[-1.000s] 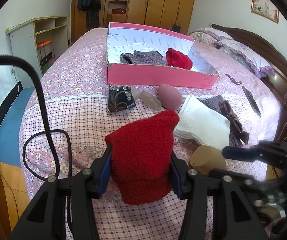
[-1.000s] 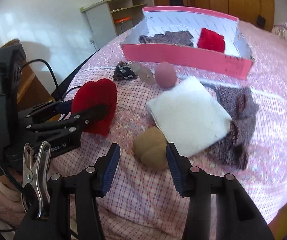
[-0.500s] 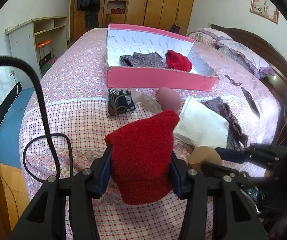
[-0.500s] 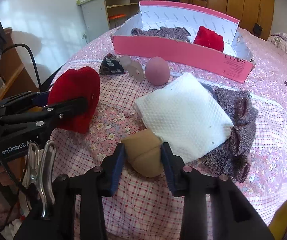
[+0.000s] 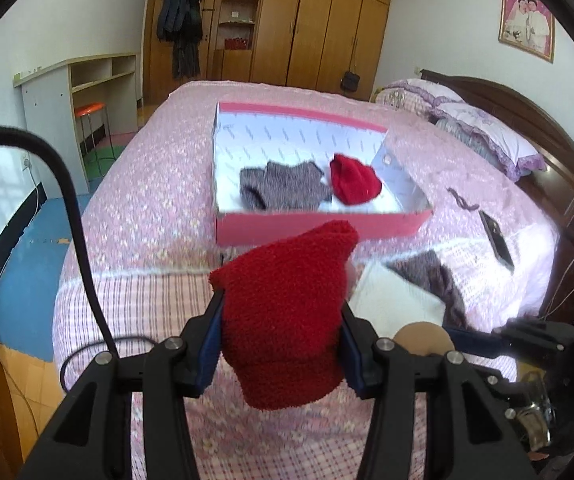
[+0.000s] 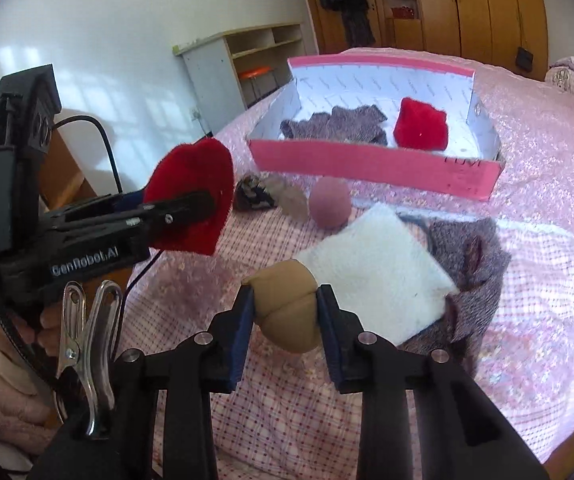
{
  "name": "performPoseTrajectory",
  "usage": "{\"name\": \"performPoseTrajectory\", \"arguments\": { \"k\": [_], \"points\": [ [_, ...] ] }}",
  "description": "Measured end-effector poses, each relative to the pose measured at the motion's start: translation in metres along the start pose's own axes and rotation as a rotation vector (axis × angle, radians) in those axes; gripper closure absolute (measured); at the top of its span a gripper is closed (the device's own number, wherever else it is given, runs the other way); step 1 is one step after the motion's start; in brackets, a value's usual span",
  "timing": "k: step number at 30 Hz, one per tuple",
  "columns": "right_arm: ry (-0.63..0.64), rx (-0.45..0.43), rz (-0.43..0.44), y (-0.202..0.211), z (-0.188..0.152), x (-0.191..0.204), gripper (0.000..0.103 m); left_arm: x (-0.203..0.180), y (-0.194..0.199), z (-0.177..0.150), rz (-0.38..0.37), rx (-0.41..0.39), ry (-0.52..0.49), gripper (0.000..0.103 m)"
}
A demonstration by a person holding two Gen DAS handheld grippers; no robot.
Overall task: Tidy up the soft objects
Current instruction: 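Grasp the beige foam cup with the right tool and lift it, then carry the red cloth with the left tool while the right tool carries the foam cup into the box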
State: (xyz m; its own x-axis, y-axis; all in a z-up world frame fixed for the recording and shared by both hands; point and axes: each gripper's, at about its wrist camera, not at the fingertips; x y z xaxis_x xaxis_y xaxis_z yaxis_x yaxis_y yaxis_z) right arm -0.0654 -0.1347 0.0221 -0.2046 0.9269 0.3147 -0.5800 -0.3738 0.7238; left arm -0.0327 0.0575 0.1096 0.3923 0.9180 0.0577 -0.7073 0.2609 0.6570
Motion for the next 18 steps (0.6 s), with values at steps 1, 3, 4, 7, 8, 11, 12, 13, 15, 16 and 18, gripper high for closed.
{"name": "performPoseTrajectory", "arguments": {
  "k": [1, 3, 4, 7, 8, 11, 12, 13, 15, 16, 18],
  "points": [
    [0.0, -0.005, -0.001, 0.001, 0.002, -0.001, 0.07, 0.001, 0.0, 0.004, -0.001, -0.005, 0.002, 0.051],
    [-0.006, -0.012, 0.002, 0.003, 0.01, -0.005, 0.07, 0.003, 0.0, 0.012, -0.008, -0.012, 0.007, 0.051],
    [-0.01, -0.015, 0.003, 0.005, 0.012, -0.007, 0.07, 0.004, -0.001, 0.016, -0.011, -0.014, 0.008, 0.051],
    [-0.019, -0.025, -0.013, 0.006, 0.023, -0.013, 0.07, 0.004, -0.003, 0.027, -0.014, -0.015, 0.004, 0.051],
    [-0.02, -0.031, -0.02, 0.006, 0.027, -0.015, 0.07, 0.005, -0.004, 0.032, -0.013, -0.018, 0.001, 0.051],
    [-0.029, -0.043, -0.029, 0.006, 0.039, -0.023, 0.07, 0.004, -0.007, 0.044, -0.003, -0.021, -0.012, 0.051],
    [-0.03, -0.049, -0.034, 0.006, 0.043, -0.025, 0.07, 0.004, -0.008, 0.048, -0.001, -0.02, -0.016, 0.051],
    [-0.031, -0.055, -0.043, 0.006, 0.048, -0.027, 0.07, 0.004, -0.01, 0.051, -0.002, -0.019, -0.02, 0.051],
    [-0.034, -0.07, -0.061, 0.007, 0.058, -0.032, 0.07, 0.005, -0.012, 0.059, -0.001, -0.02, -0.025, 0.051],
    [-0.037, -0.077, -0.067, 0.008, 0.063, -0.034, 0.07, 0.005, -0.013, 0.063, 0.0, -0.022, -0.029, 0.051],
    [-0.043, -0.097, -0.083, 0.01, 0.074, -0.04, 0.07, 0.005, -0.016, 0.07, 0.005, -0.027, -0.04, 0.051]
  ]
}}
Point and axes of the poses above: each gripper's, at about its wrist camera, not at the fingertips, and y roughly against the way its jaws point, x to its left, z to its top, and after that the axes turned 14 degrees about -y, right-handed
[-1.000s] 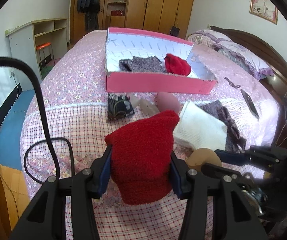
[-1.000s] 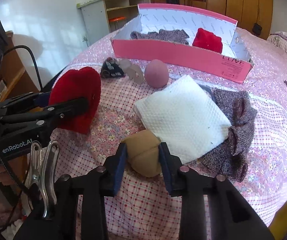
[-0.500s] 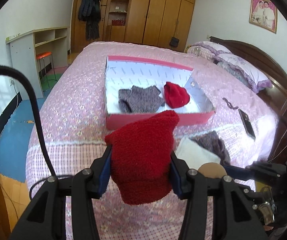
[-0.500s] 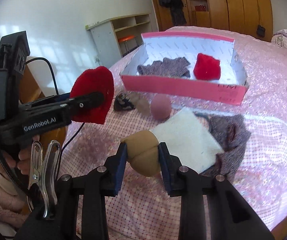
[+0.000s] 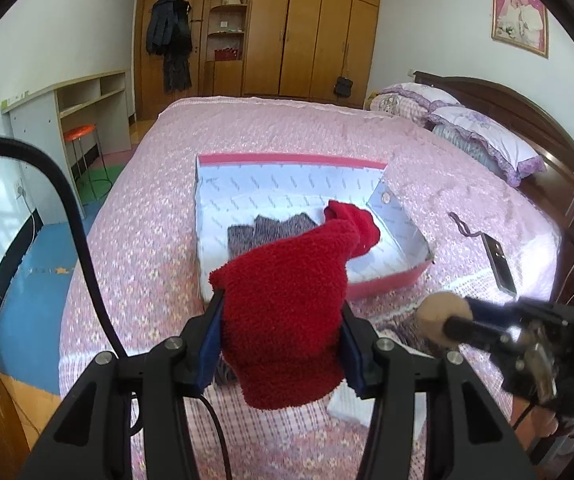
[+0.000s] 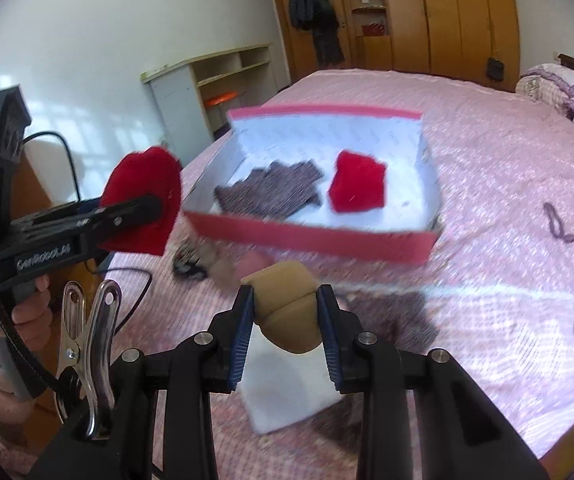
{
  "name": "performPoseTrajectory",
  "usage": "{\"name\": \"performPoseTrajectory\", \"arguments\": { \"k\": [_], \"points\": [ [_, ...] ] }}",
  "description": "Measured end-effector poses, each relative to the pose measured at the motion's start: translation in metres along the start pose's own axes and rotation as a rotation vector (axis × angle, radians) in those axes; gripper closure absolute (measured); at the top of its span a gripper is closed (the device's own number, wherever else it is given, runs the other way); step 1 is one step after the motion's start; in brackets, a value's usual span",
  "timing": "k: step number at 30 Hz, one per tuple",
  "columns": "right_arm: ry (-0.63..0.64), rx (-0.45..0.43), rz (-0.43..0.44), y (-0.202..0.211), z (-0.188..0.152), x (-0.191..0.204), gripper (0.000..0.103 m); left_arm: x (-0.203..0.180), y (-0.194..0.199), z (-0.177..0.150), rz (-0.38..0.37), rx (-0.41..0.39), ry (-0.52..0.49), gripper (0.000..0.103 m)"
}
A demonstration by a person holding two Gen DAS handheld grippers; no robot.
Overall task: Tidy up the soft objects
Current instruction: 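Carry the red cloth with the left tool while the right tool carries the foam cup into the box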
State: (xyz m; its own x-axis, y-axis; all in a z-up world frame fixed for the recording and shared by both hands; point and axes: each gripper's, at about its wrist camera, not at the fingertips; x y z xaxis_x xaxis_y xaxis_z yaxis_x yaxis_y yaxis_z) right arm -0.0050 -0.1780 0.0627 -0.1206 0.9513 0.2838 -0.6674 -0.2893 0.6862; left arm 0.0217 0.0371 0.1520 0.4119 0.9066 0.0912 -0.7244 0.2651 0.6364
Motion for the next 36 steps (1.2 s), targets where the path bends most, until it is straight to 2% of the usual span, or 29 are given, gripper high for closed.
{"name": "performPoseTrajectory", "arguments": {
  "k": [6, 14, 26, 36],
  "points": [
    [0.004, -0.046, -0.053, -0.005, 0.03, -0.011, 0.07, 0.004, -0.013, 0.018, 0.005, -0.002, -0.017, 0.051],
    [-0.009, -0.061, -0.122, -0.033, 0.054, -0.026, 0.07, 0.016, -0.049, 0.031, 0.0, 0.033, 0.027, 0.051],
    [0.011, -0.049, -0.183, -0.075, 0.071, -0.038, 0.07, 0.016, -0.114, 0.037, 0.038, 0.107, -0.008, 0.051],
    [-0.02, -0.018, -0.204, -0.106, 0.075, -0.057, 0.07, 0.025, -0.154, 0.039, 0.062, 0.153, -0.002, 0.05]
  ]
}}
Point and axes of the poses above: each gripper's, at about its wrist camera, not at the fingertips, and y roughly against the way its jaws point, x to its left, z to its top, and after that the axes turned 14 degrees about -y, right-handed
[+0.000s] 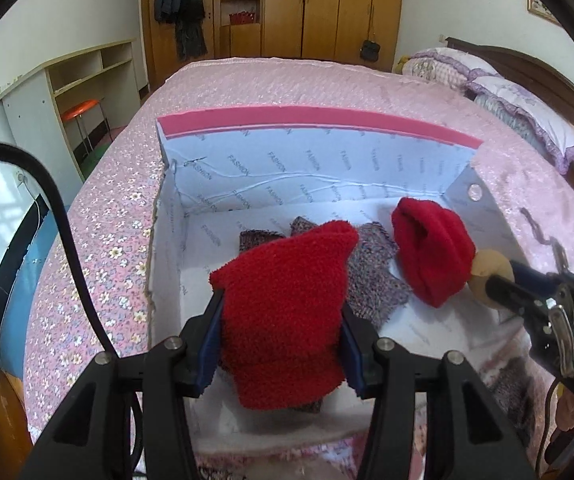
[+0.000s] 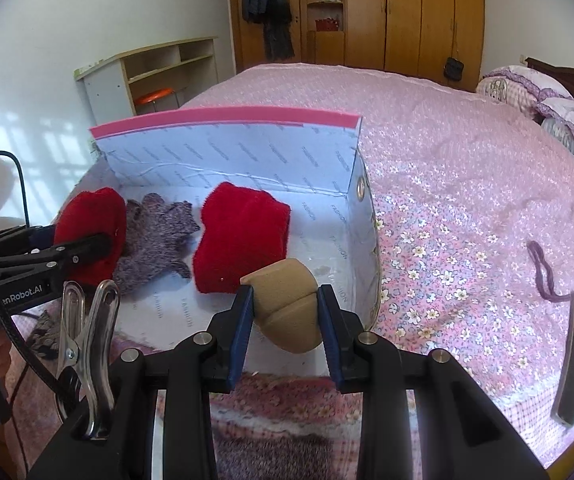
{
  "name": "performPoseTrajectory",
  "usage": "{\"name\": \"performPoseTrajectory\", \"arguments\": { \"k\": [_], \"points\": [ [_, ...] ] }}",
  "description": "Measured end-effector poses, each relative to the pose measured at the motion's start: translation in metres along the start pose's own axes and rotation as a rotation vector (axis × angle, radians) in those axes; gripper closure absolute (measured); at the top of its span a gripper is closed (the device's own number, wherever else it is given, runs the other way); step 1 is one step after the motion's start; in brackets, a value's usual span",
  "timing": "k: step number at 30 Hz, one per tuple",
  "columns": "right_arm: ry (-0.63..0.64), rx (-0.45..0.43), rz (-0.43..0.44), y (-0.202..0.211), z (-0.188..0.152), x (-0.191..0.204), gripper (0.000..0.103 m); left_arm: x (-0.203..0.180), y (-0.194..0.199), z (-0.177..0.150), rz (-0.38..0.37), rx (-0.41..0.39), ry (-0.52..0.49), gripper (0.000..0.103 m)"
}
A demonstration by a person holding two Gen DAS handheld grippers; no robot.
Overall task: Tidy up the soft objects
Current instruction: 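Carry the red cloth with the left tool while the right tool carries the foam cup into the box, then open the left tool releasing the cloth while the right tool releases the cup in the box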
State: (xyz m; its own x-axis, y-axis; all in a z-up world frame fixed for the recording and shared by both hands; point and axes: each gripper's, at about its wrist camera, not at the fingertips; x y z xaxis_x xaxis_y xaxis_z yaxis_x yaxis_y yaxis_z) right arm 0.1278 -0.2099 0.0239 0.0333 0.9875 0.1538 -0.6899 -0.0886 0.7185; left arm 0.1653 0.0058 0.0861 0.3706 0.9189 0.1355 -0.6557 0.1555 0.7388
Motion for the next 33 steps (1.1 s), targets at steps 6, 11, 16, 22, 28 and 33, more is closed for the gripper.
{"name": "performPoseTrajectory", "arguments": {
  "k": [6, 11, 16, 22, 28, 33],
  "points": [
    [0.01, -0.014, 0.0, -0.009, 0.001, 0.002, 0.07, 0.0, -0.013, 0.007, 0.032, 0.003, -0.02, 0.049],
    [0.028, -0.019, 0.003, -0.014, -0.001, 0.008, 0.07, 0.001, -0.023, 0.011, 0.053, 0.008, -0.026, 0.047],
    [0.038, -0.021, 0.0, -0.017, -0.003, 0.011, 0.069, 0.0, -0.025, 0.014, 0.062, 0.011, -0.03, 0.047],
    [0.026, -0.018, 0.006, -0.018, -0.002, 0.009, 0.069, -0.005, -0.026, 0.014, 0.078, 0.01, -0.037, 0.046],
    [0.028, -0.021, 0.008, -0.018, -0.003, 0.007, 0.066, -0.01, -0.024, 0.016, 0.085, 0.01, -0.036, 0.044],
    [0.031, -0.02, 0.012, -0.016, -0.004, 0.008, 0.062, -0.013, -0.02, 0.017, 0.074, 0.017, -0.033, 0.043]
  ]
}}
Point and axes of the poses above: each gripper's, at about its wrist camera, not at the fingertips, and y roughly against the way its jaws point, x to its left, z to its top, and after that the axes turned 14 degrees about -y, right-handed
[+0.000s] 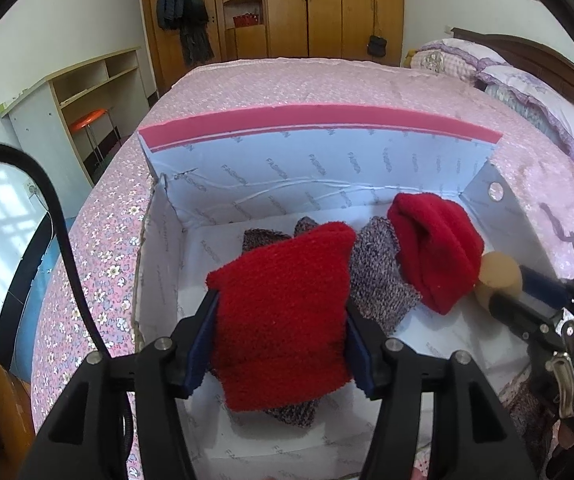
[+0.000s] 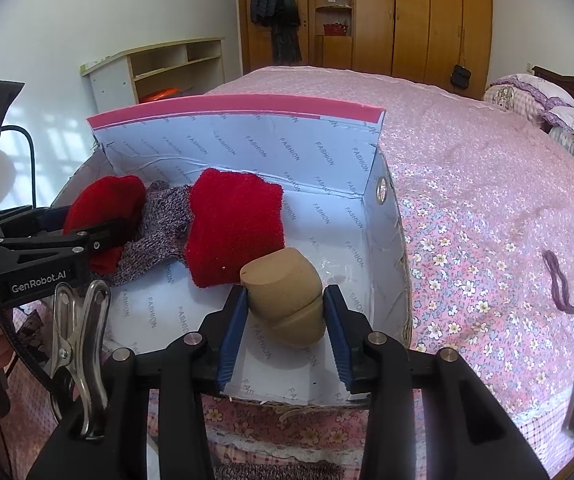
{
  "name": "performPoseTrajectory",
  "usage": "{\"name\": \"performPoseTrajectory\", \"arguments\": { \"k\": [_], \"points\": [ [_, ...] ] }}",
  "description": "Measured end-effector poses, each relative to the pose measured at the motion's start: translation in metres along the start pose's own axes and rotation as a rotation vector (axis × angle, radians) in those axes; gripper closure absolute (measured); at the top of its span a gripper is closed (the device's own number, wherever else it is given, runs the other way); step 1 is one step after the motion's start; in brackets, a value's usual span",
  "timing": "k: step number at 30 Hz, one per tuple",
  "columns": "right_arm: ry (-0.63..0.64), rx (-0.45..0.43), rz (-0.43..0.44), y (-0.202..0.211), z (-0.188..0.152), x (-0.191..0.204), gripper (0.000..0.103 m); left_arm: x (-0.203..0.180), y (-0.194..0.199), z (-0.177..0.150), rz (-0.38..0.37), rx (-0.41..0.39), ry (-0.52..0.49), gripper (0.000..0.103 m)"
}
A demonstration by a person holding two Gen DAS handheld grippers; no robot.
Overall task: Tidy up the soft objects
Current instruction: 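Open the left tool releasing the cloth while the right tool releases the cup in the box, then withdraw both tools from the box toward the remaining items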
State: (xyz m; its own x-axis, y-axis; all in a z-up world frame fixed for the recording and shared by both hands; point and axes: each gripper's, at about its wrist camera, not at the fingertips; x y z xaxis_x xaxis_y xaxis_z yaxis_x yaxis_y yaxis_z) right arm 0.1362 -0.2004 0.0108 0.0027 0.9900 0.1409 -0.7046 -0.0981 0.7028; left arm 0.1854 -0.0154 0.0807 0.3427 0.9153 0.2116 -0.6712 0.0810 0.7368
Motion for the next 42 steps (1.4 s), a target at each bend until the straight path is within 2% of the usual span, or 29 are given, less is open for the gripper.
{"name": "performPoseTrajectory", "arguments": {
  "k": [14, 22, 42],
  "points": [
    [-0.02, -0.004, 0.032, 0.014, -0.002, -0.001, 0.045, -0.001, 0.009, -0.004, -0.032, 0.012, -0.003, 0.038],
    [-0.033, -0.022, 0.038, 0.028, -0.003, -0.004, 0.044, 0.0, 0.027, -0.011, -0.054, -0.009, -0.009, 0.03],
    [-0.008, -0.062, 0.062, 0.073, -0.016, 0.015, 0.044, 0.004, 0.09, -0.027, -0.045, -0.101, -0.001, 0.029]
  ]
}}
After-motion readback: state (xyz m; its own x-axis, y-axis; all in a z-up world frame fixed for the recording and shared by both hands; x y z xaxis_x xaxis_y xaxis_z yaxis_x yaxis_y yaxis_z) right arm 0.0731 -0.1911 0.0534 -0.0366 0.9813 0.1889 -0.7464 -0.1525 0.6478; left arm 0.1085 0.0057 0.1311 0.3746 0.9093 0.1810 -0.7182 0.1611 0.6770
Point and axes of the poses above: each gripper's, at about its wrist camera, not at the fingertips, and y roughly against the way its jaws point, x to its left, z to its top, and after that the axes turned 14 degrees about -y, right-handed
